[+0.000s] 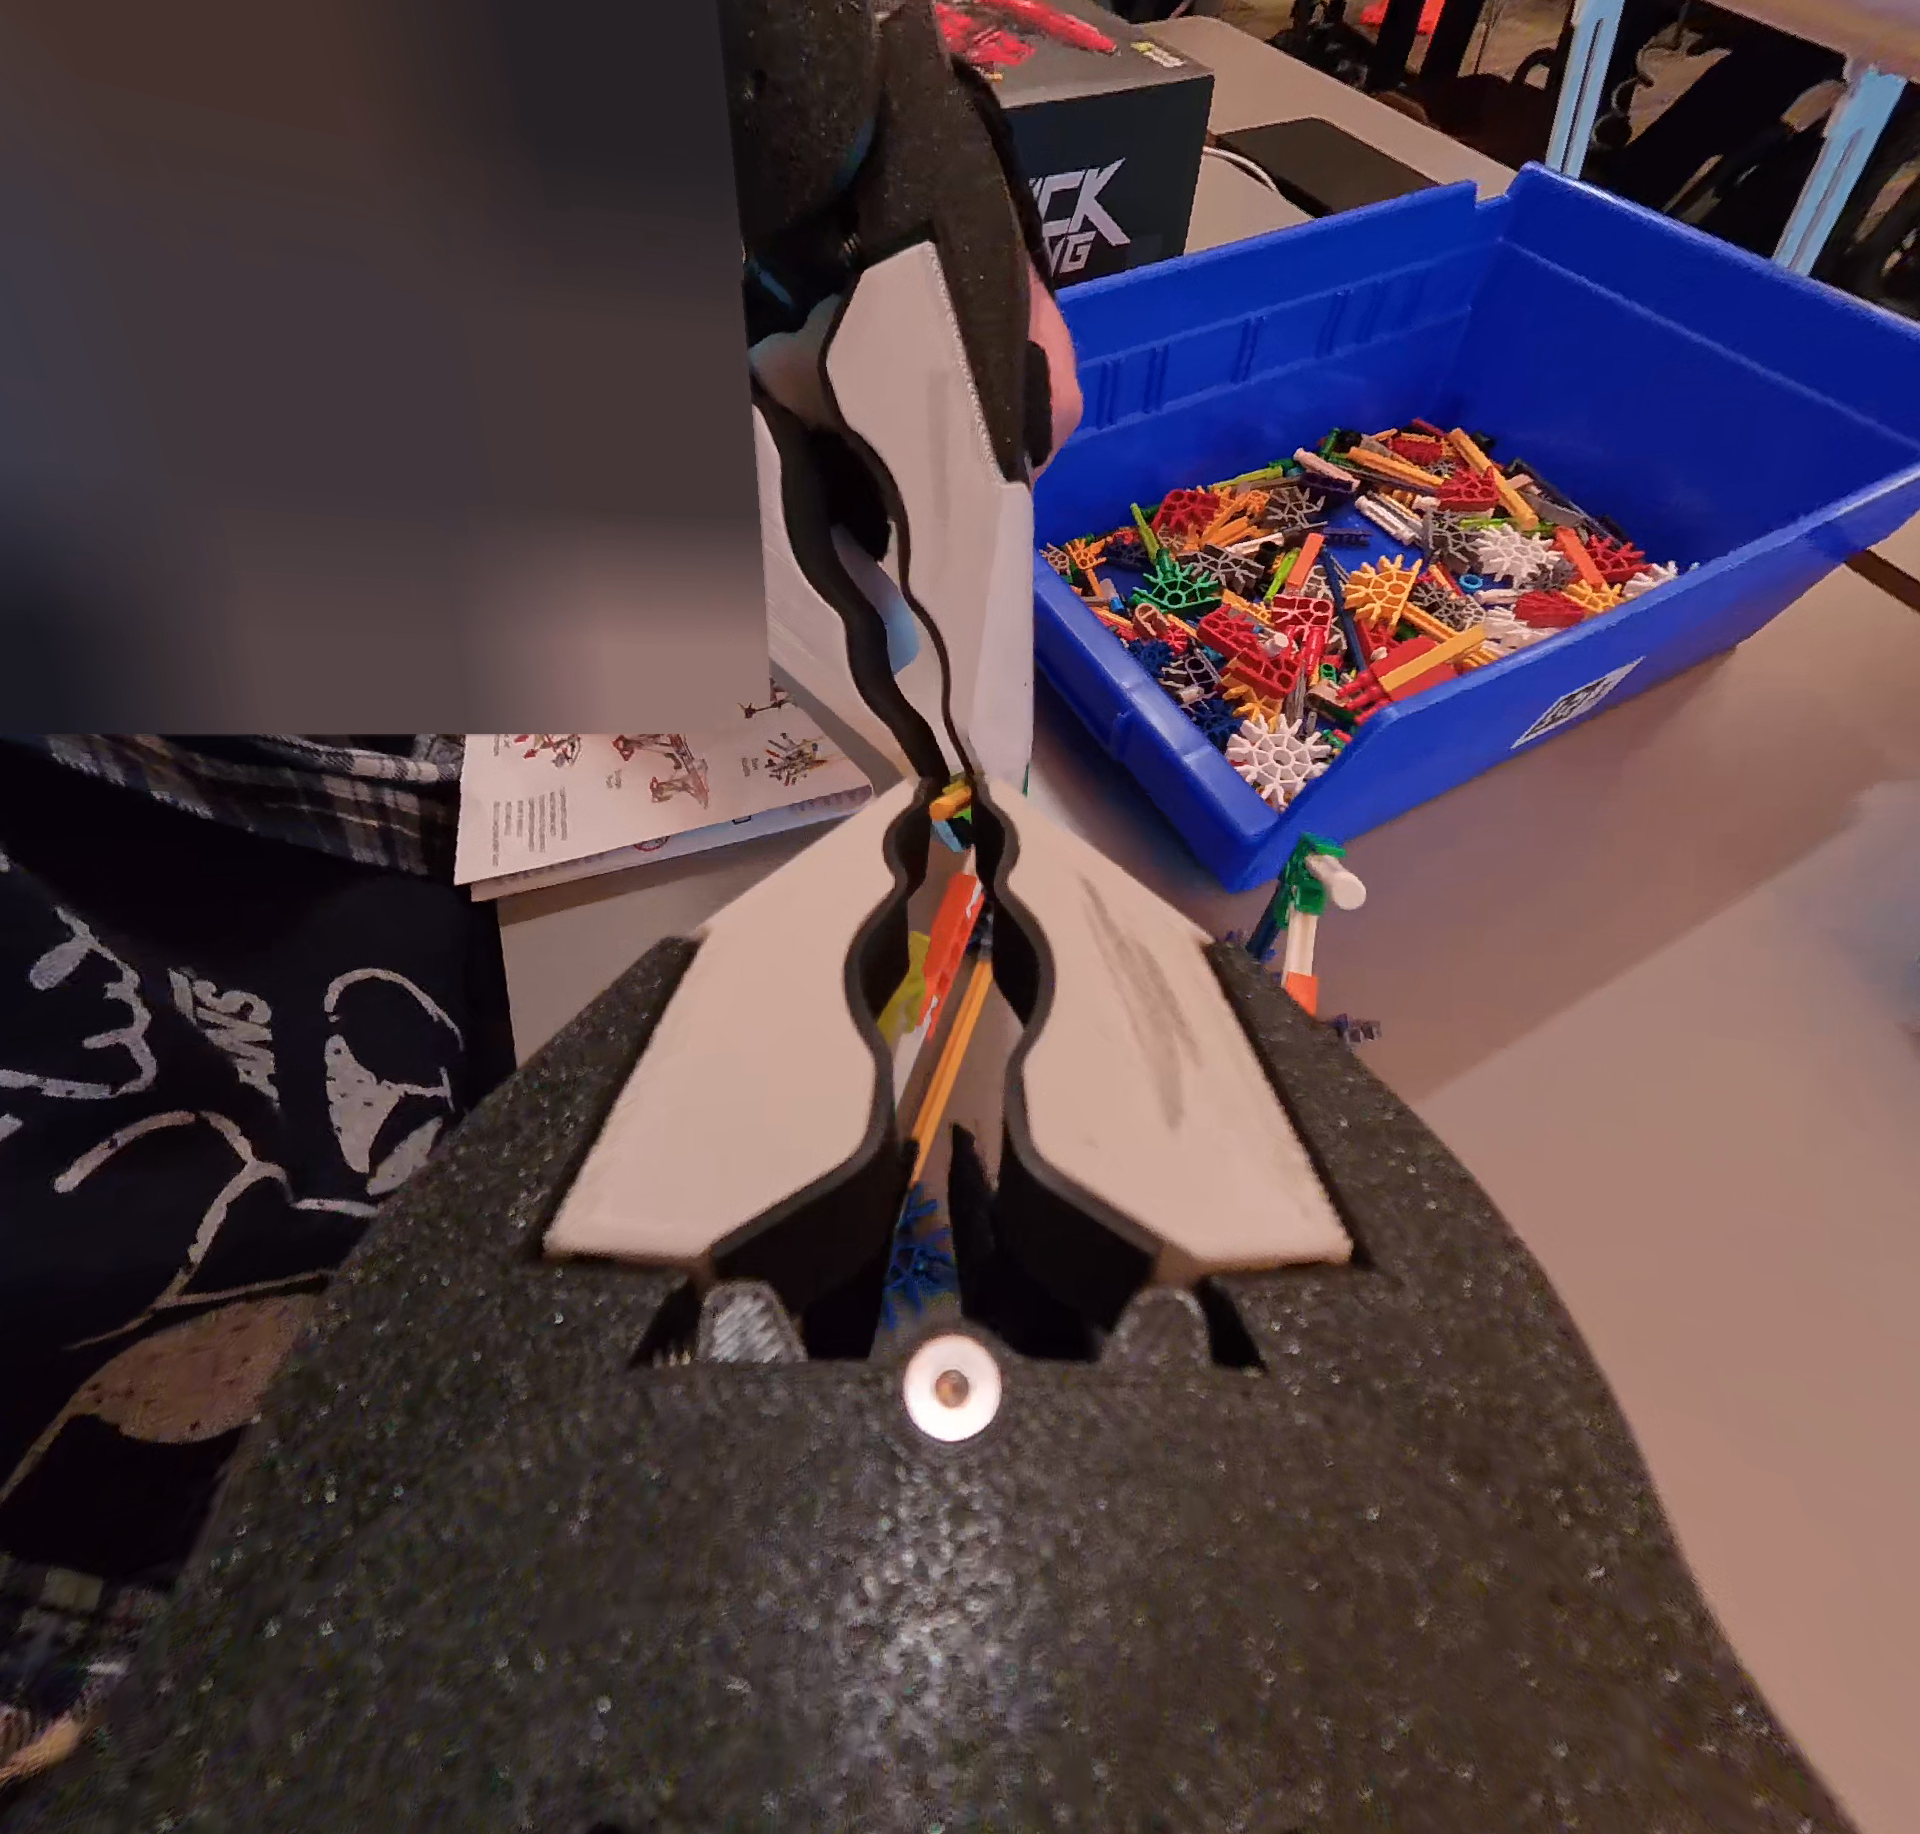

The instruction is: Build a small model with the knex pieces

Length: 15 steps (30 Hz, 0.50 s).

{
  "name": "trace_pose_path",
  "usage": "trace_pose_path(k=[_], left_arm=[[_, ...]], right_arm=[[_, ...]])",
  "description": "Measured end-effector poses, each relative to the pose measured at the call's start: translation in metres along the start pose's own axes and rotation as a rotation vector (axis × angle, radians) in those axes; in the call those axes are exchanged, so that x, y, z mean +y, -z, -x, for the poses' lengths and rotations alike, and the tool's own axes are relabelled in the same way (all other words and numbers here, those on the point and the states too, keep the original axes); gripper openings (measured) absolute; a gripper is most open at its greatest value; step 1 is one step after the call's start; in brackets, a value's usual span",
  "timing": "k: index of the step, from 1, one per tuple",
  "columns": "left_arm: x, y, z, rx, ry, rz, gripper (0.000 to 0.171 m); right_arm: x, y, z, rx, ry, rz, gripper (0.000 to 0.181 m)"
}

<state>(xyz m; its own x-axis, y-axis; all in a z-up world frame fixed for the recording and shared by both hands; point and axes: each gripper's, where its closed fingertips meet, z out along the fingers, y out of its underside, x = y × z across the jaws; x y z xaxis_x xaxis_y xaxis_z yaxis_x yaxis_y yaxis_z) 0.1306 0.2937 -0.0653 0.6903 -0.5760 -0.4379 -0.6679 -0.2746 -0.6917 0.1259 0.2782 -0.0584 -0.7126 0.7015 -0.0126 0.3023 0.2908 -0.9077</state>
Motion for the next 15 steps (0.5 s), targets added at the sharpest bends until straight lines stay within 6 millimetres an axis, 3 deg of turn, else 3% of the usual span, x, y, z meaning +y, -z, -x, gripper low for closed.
trace_pose_path(k=[15], left_arm=[[-0.0008,-0.0016,-0.0015,0.02,0.048,-0.032,0.002]], right_arm=[[0.0034,0.0019,0.0012,-0.002,0.134,0.027,0.003]])
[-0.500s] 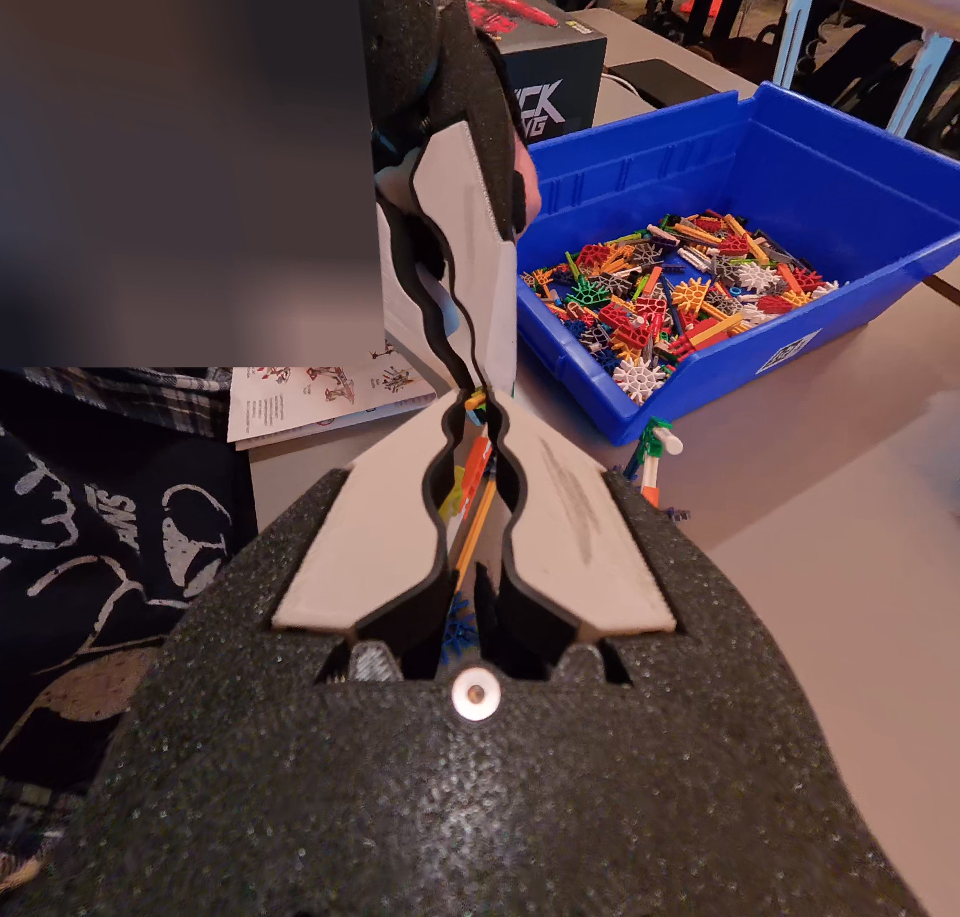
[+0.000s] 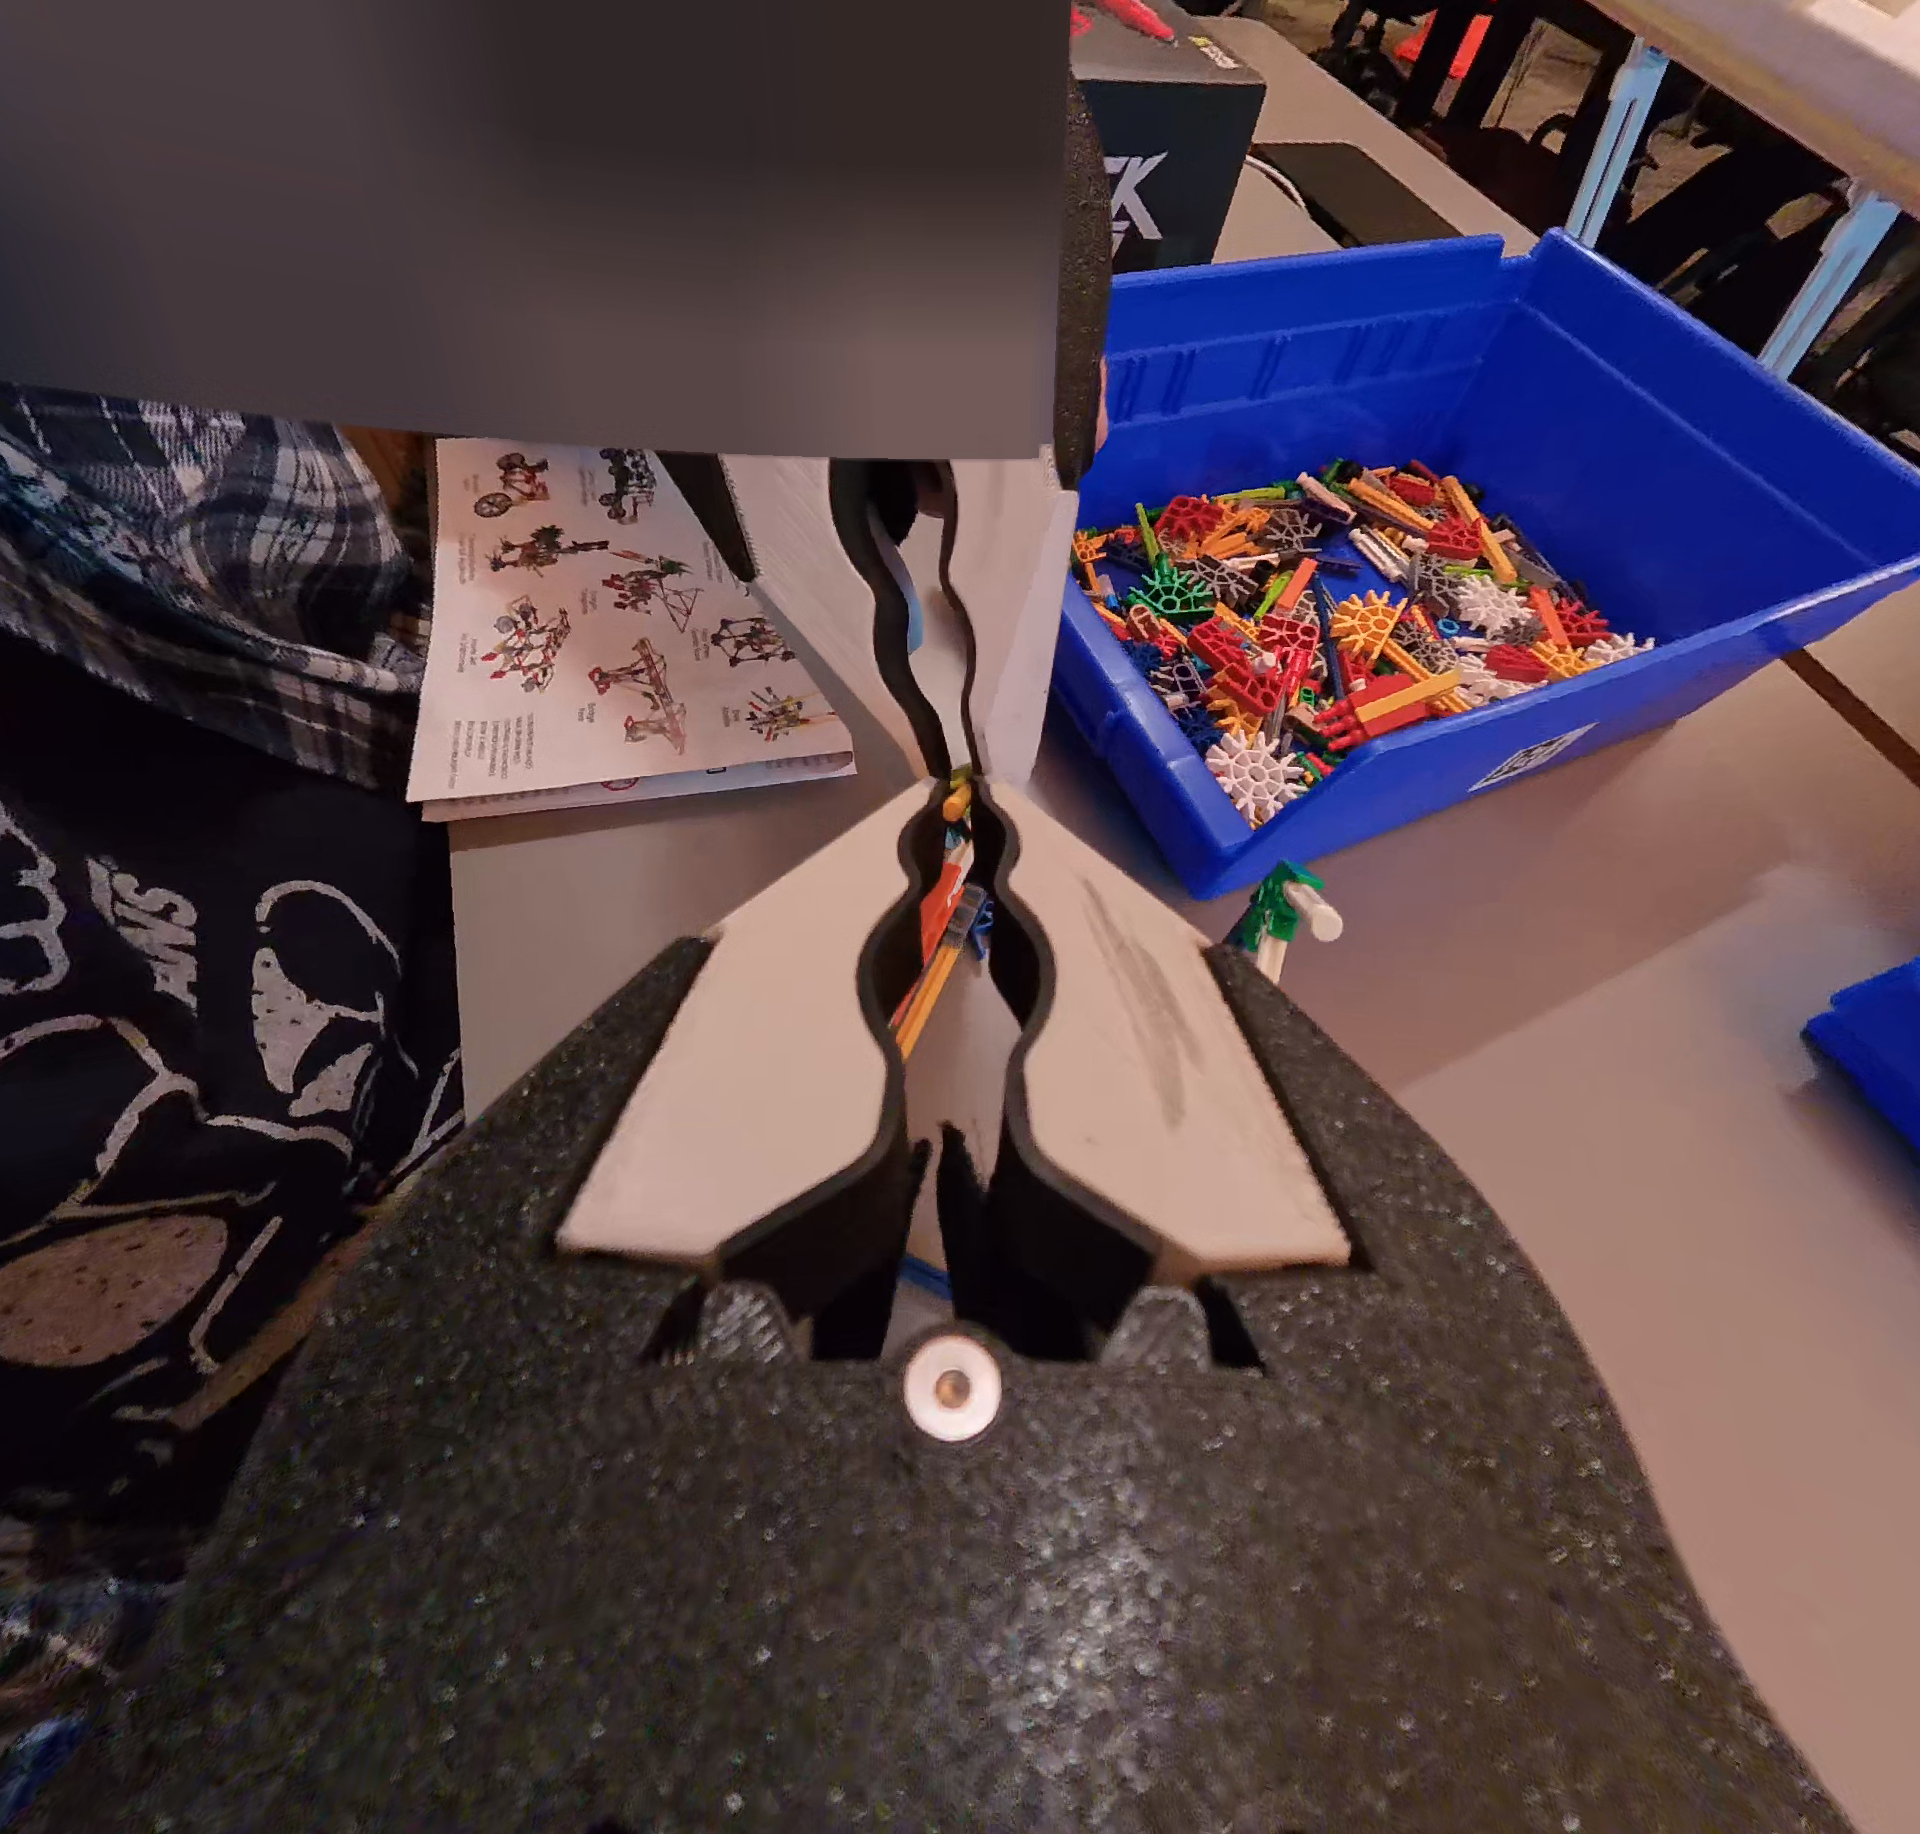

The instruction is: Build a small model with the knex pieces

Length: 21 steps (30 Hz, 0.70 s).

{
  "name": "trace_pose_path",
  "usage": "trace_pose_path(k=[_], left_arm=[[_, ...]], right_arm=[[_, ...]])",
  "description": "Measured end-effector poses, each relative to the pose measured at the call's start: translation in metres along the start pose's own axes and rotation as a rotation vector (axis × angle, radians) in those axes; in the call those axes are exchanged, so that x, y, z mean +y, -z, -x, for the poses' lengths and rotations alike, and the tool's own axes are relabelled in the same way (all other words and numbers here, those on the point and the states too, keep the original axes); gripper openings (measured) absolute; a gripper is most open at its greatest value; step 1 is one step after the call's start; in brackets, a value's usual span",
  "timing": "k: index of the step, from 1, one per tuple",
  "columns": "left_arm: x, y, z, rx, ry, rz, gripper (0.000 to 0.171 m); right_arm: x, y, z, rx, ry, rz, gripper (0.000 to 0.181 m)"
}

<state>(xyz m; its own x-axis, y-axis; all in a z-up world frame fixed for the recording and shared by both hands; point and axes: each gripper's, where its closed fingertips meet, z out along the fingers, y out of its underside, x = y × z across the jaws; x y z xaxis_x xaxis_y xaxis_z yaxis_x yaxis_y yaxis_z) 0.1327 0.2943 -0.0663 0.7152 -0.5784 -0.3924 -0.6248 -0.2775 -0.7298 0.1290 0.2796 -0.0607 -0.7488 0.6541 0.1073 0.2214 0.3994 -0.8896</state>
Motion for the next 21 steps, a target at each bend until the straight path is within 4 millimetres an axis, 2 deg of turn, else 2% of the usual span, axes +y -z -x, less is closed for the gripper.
trace_pose_path(k=[5,8,13,15,17,21], left_arm=[[0.0,0.001,-0.005,0.027,0.026,-0.01,0.002],[-0.001,0.001,-0.002,0.065,0.117,-0.072,0.002],[0.0,0.002,-0.003,0.041,0.073,-0.04,0.002],[0.001,0.001,0.0,0.016,0.048,-0.02,0.003],[0.003,-0.001,0.003,-0.026,0.006,-0.001,0.004],[0.01,0.003,0.009,-0.008,0.052,0.041,0.009]], right_arm=[[0.0,-0.001,0.004,-0.025,0.026,-0.004,0.006],[-0.001,-0.002,0.004,-0.027,0.048,0.002,0.006],[-0.001,-0.003,0.003,-0.039,0.031,0.001,0.006],[-0.001,-0.002,-0.004,-0.002,0.034,0.019,0.007],[-0.005,0.002,-0.008,0.014,0.007,0.007,0.014],[-0.007,0.018,-0.016,0.073,-0.011,-0.018,0.015]])
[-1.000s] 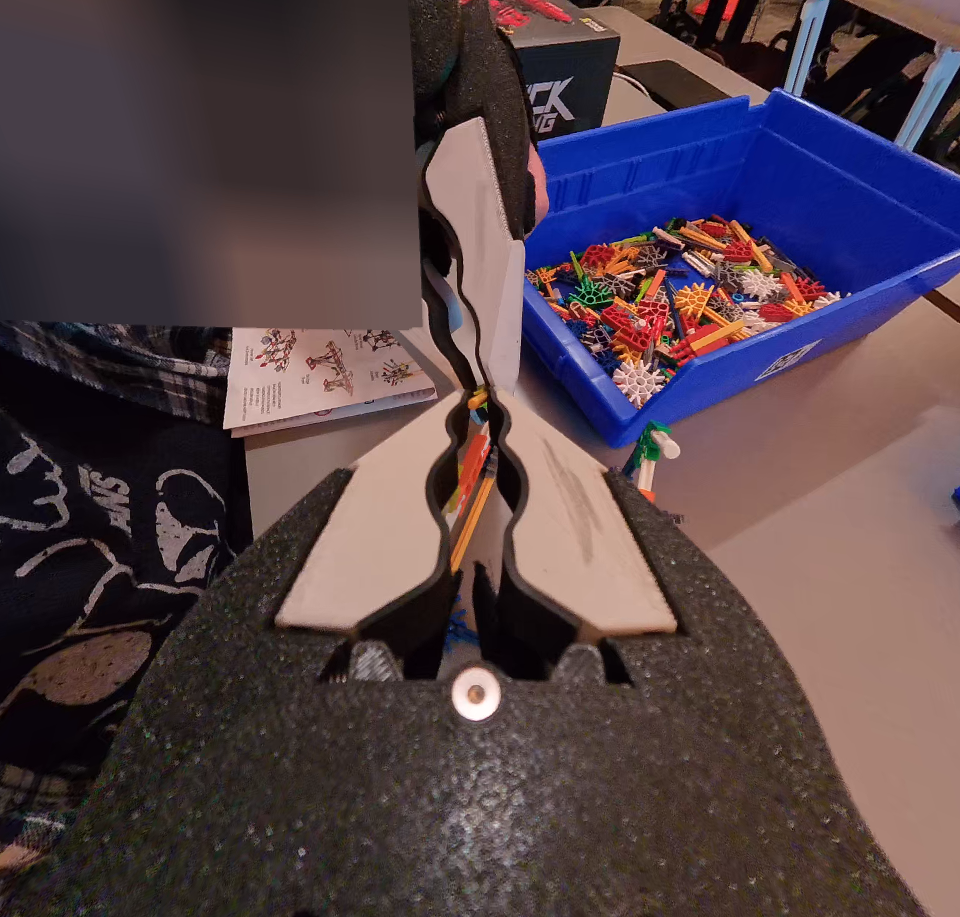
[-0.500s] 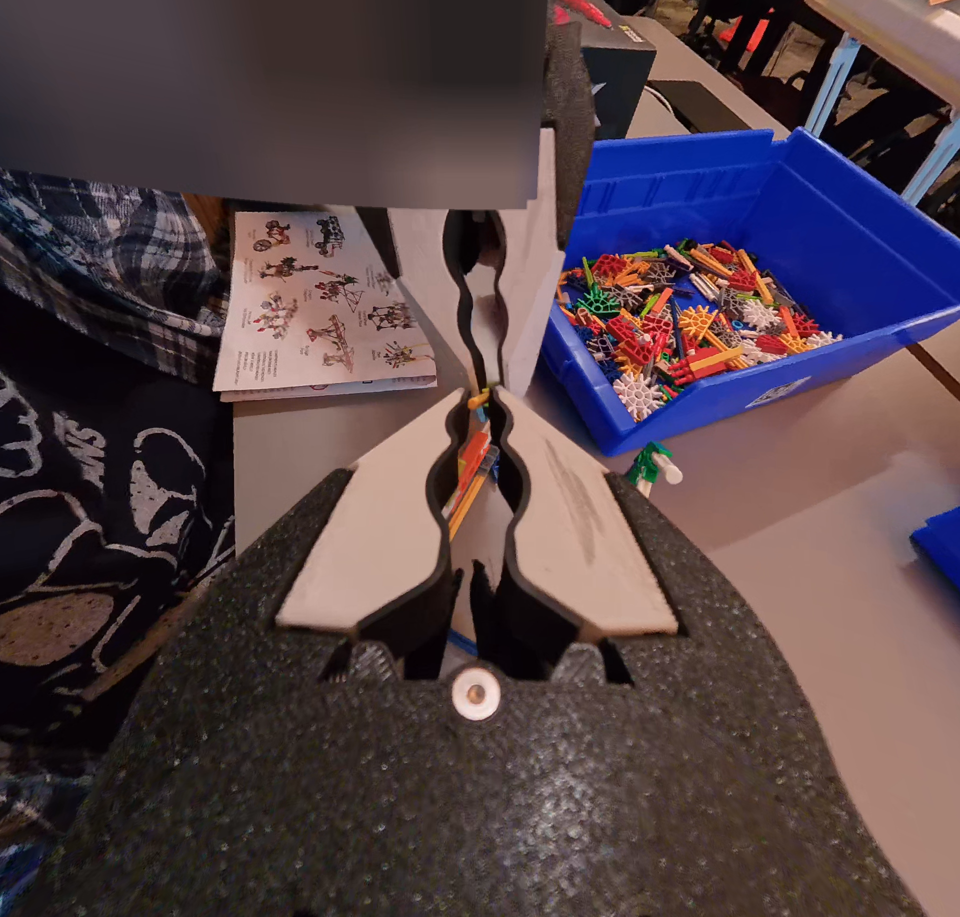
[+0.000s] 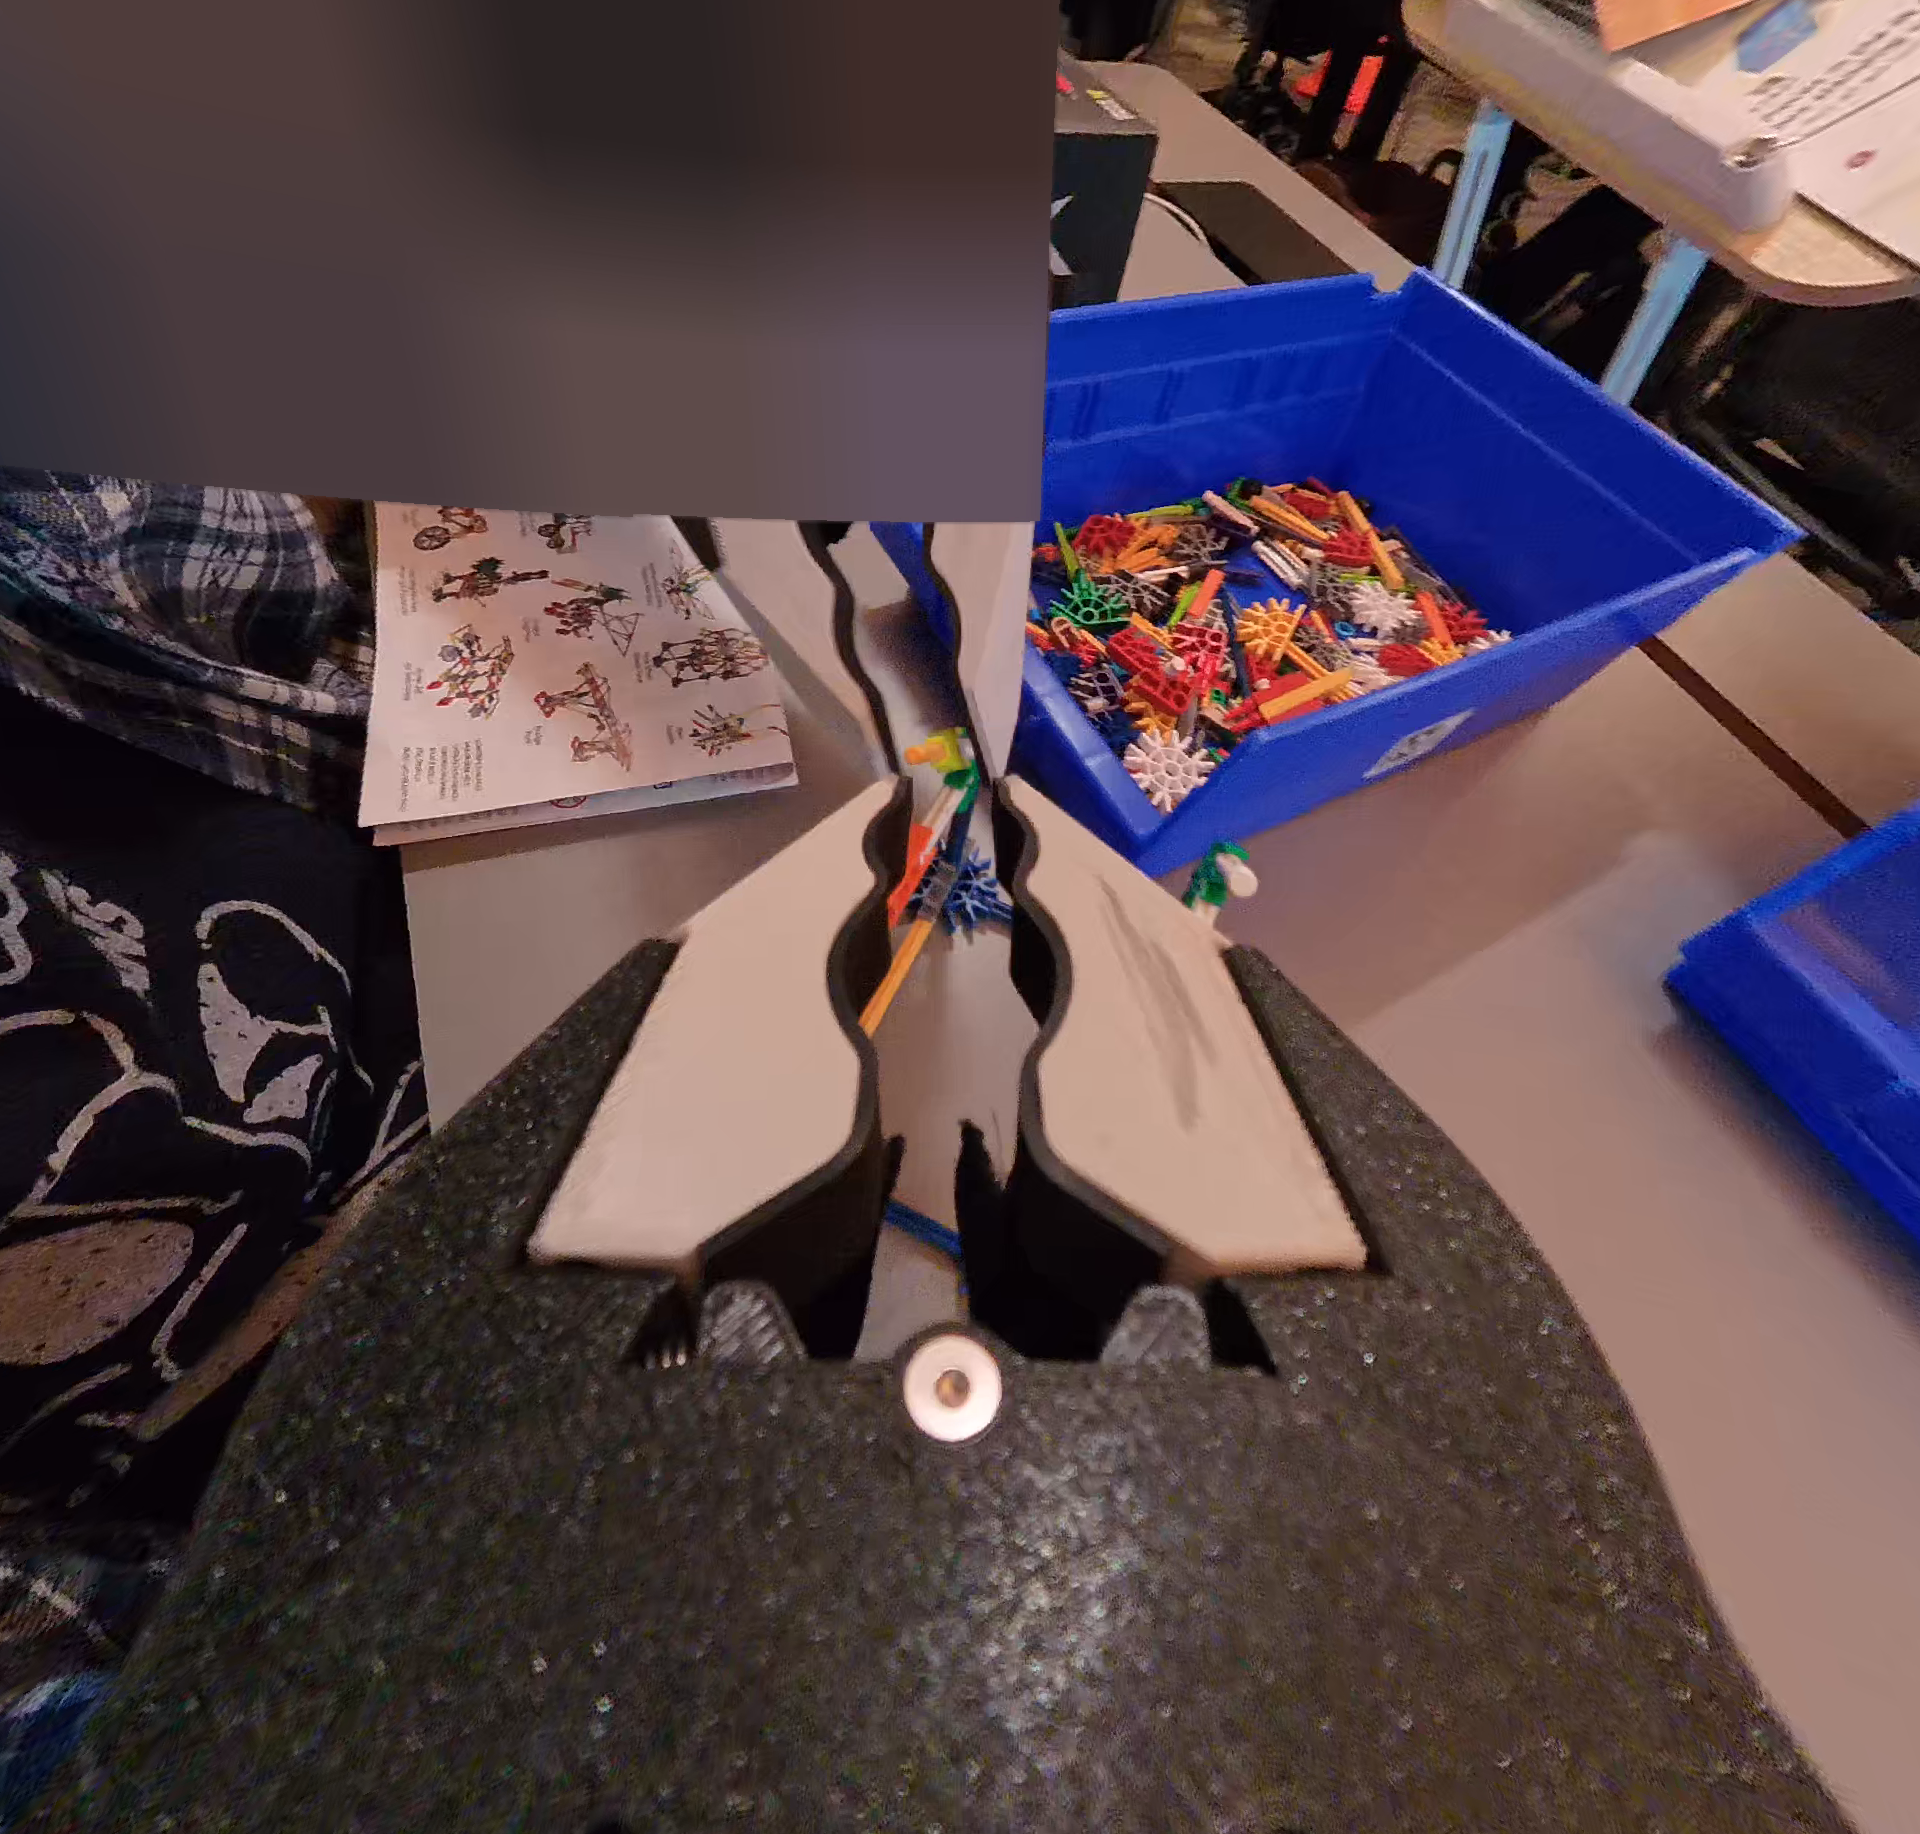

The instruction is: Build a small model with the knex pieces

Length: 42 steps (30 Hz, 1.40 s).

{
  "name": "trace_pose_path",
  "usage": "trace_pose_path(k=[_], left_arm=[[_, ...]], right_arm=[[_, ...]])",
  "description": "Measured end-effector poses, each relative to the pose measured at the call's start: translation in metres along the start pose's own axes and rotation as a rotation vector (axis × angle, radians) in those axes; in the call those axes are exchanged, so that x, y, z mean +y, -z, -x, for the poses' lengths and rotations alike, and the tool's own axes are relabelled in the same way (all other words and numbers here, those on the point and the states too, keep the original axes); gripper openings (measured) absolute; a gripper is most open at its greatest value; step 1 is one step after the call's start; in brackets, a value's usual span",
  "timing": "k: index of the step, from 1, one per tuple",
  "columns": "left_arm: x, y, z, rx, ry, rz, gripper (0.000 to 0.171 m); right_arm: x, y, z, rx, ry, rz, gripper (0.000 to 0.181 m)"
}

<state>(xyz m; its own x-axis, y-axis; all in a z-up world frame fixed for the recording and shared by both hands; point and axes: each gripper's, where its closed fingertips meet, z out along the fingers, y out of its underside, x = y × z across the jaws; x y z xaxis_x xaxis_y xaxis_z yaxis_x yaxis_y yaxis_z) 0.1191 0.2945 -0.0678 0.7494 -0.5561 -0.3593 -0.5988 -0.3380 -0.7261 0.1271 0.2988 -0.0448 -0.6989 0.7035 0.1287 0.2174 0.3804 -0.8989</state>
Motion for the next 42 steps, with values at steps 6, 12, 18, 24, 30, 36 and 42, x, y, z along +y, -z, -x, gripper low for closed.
trace_pose_path(k=[6,12,18,24,30,36,42], left_arm=[[0.001,0.019,0.002,0.042,0.005,0.023,0.027],[0.03,0.074,0.061,-0.152,0.034,0.147,0.024],[0.108,0.088,0.097,-0.163,0.055,0.477,0.021],[0.158,0.088,0.106,-0.045,0.104,0.671,0.017],[0.198,0.075,0.109,0.101,0.128,0.811,0.017],[0.224,0.064,0.105,0.254,0.155,0.907,0.015],[0.24,0.052,0.115,0.255,0.137,0.941,0.015]], right_arm=[[-0.001,0.019,-0.004,0.054,-0.009,-0.004,0.014],[0.005,0.025,-0.009,0.087,-0.031,-0.003,0.013],[0.006,0.025,-0.011,0.11,-0.038,-0.008,0.013],[0.019,0.022,-0.011,0.123,-0.042,0.037,0.013],[0.02,0.023,-0.011,0.126,-0.05,0.026,0.013],[0.025,0.024,-0.012,0.124,-0.064,0.027,0.013],[0.025,0.024,-0.013,0.12,-0.068,0.018,0.013]])
